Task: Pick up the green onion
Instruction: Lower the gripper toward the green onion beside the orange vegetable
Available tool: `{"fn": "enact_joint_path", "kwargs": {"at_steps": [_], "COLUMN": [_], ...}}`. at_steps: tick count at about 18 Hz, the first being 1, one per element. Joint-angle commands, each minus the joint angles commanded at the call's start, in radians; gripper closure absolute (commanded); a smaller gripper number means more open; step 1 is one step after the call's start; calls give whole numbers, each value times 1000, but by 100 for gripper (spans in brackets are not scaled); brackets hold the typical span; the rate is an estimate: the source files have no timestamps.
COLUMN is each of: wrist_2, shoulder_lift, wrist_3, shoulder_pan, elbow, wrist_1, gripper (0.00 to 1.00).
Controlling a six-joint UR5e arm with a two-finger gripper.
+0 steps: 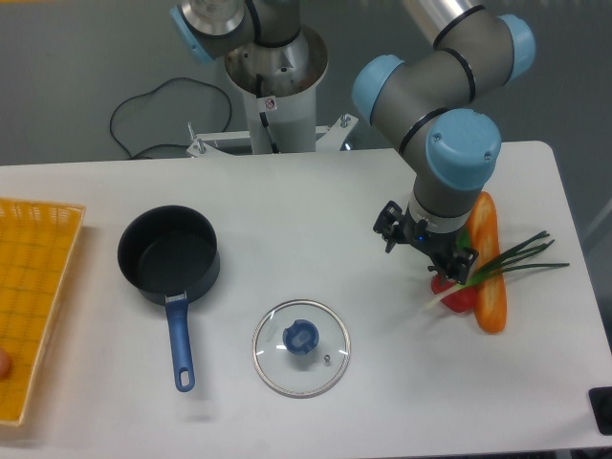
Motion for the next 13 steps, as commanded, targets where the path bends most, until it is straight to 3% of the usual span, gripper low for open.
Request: {"fn": "enact_joint_path", "kwargs": {"at_steps": [4, 7, 13], "wrist_2": [-31, -34, -41], "shoulder_lift": [-14, -41, -57], "wrist_3": [5, 9, 12], "shoulder_pan": [0, -2, 0], "elbow": [14, 26, 31], "wrist_1": [8, 54, 66], "gripper": [0, 0, 0]}}
